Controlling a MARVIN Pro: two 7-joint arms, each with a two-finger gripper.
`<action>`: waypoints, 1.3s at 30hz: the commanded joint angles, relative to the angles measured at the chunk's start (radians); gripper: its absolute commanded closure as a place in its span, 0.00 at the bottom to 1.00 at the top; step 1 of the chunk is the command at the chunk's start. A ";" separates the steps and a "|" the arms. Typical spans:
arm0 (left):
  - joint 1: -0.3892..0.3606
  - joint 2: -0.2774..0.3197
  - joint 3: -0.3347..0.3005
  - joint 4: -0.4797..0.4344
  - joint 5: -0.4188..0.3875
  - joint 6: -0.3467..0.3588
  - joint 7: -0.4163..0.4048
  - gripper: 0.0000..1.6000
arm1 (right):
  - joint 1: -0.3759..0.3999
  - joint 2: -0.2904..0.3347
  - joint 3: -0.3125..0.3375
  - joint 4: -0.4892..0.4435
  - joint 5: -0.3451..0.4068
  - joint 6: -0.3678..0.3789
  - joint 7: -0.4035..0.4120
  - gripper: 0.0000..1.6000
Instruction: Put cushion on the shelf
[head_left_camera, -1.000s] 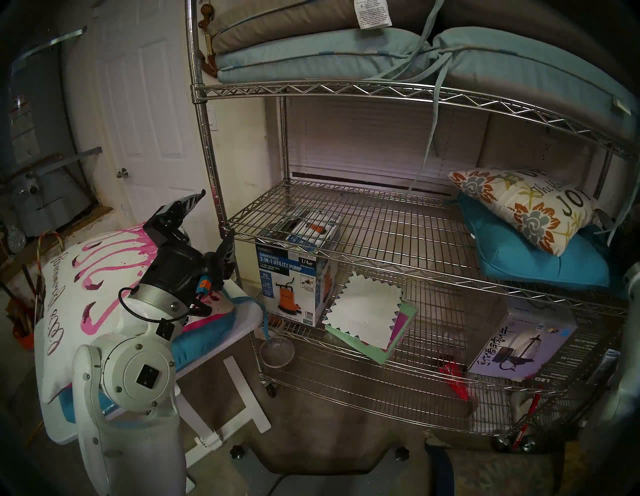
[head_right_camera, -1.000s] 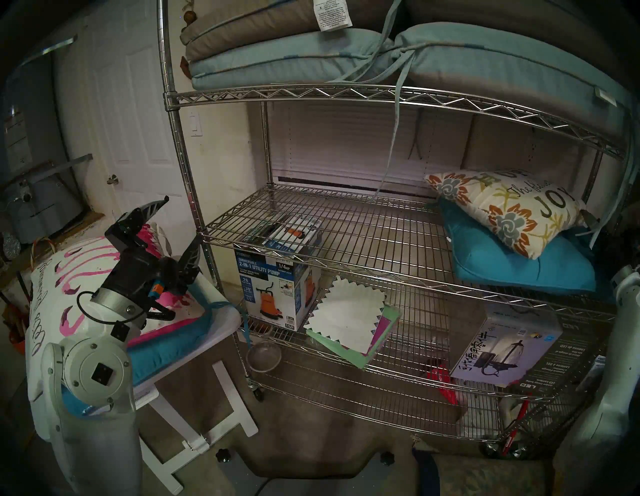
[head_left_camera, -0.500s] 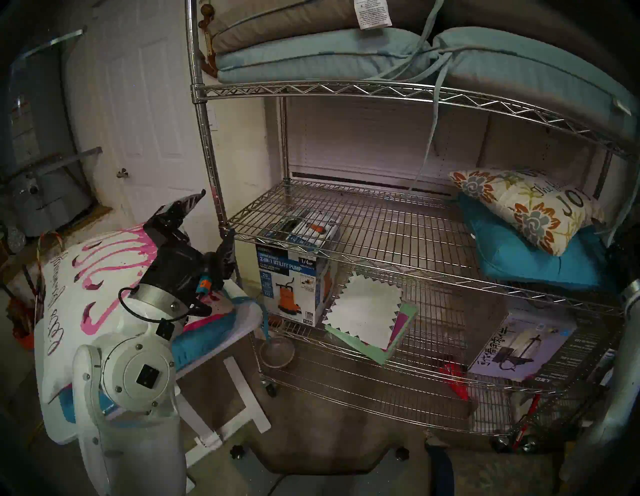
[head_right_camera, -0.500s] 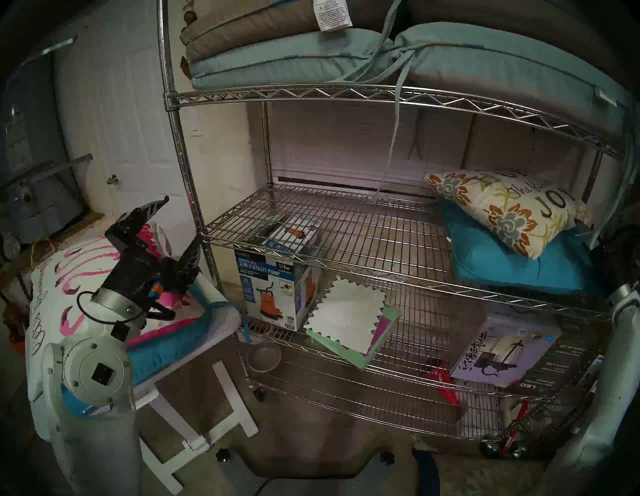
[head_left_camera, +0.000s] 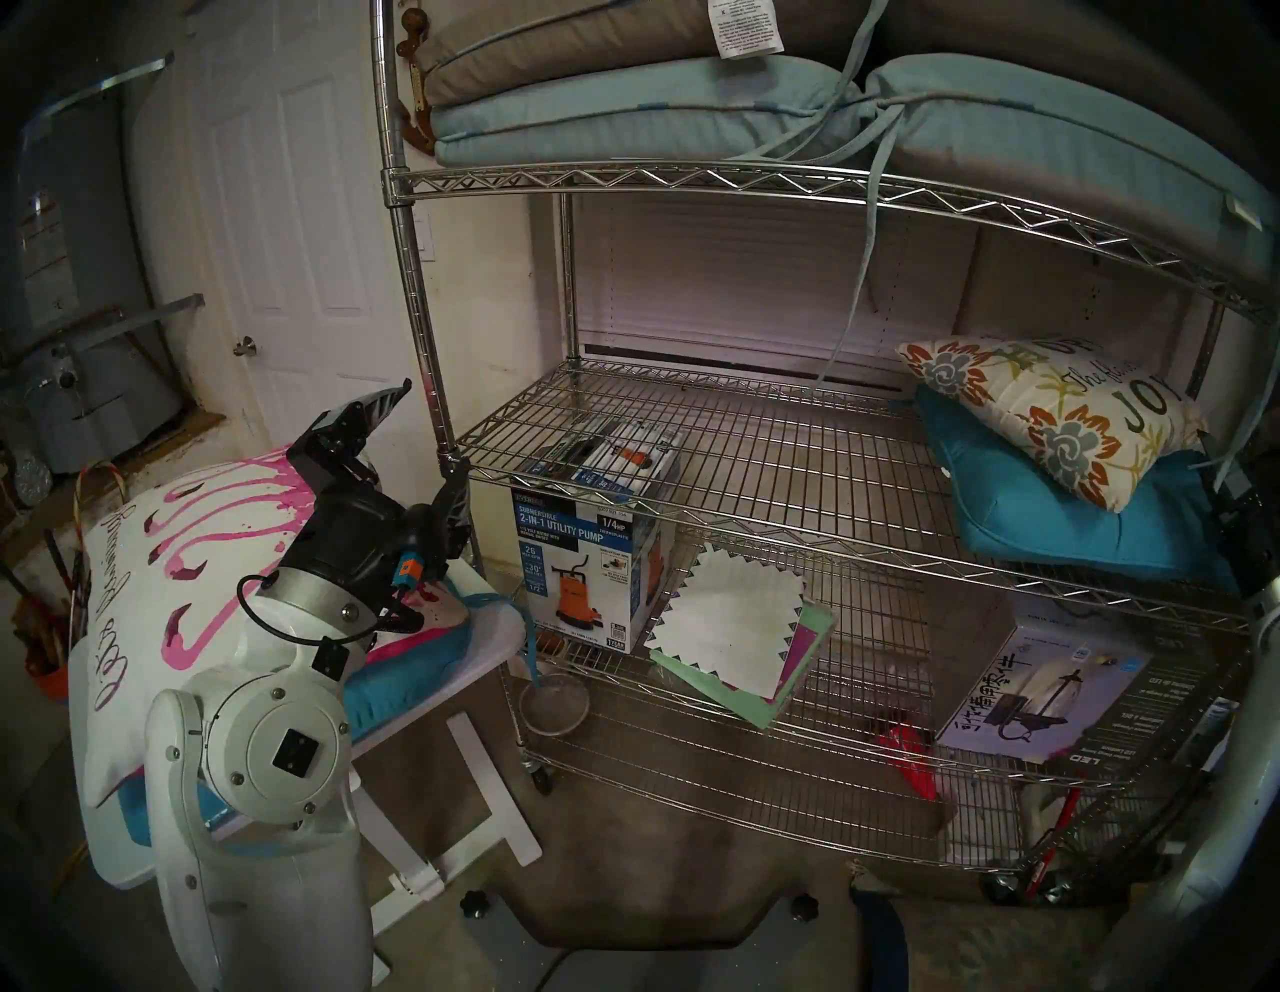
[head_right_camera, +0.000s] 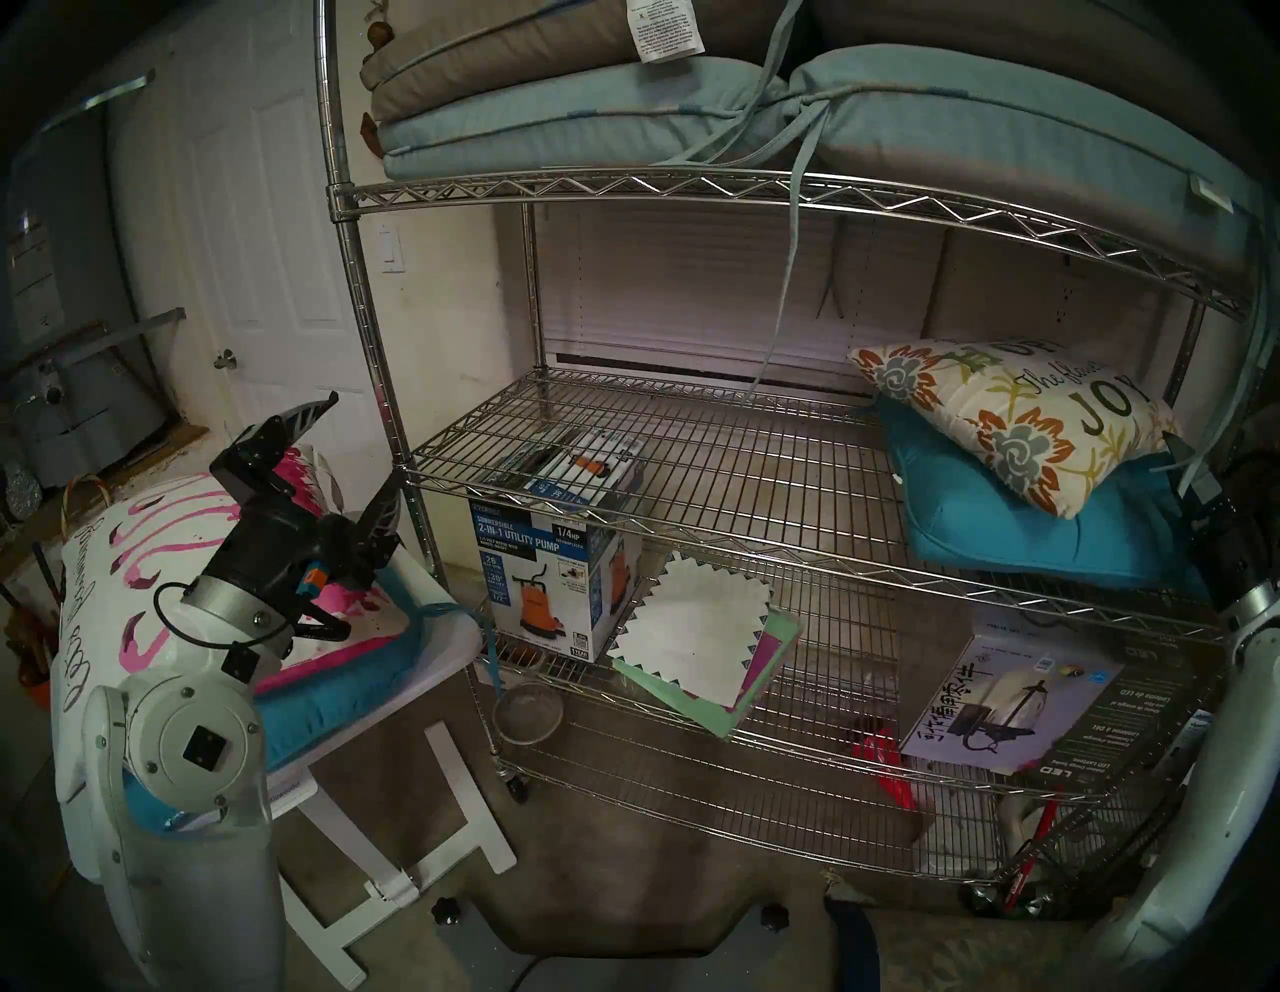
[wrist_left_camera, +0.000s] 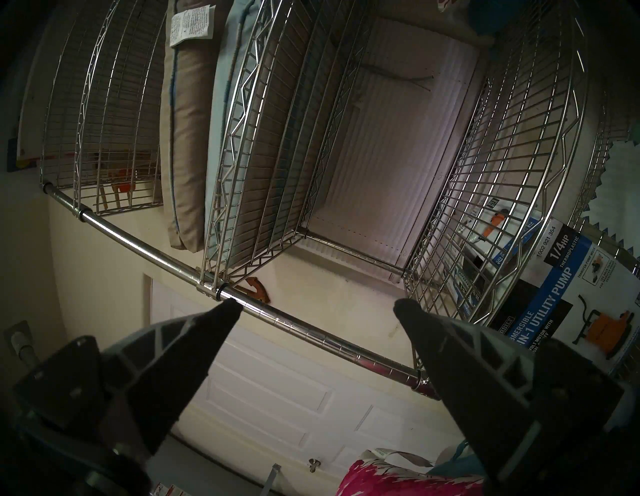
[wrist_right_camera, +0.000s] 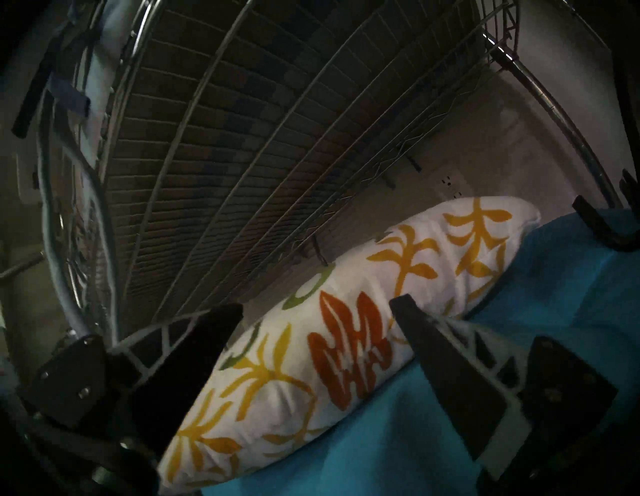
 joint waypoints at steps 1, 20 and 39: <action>-0.001 0.003 0.002 -0.024 -0.003 0.003 0.003 0.00 | -0.006 -0.057 0.015 -0.096 0.100 0.112 -0.022 0.00; -0.001 0.003 0.003 -0.024 -0.003 0.003 0.004 0.00 | -0.001 -0.140 0.009 -0.205 0.307 0.236 -0.212 0.00; -0.001 0.003 0.003 -0.024 -0.003 0.004 0.004 0.00 | -0.054 -0.165 -0.008 -0.311 0.477 0.236 -0.383 0.00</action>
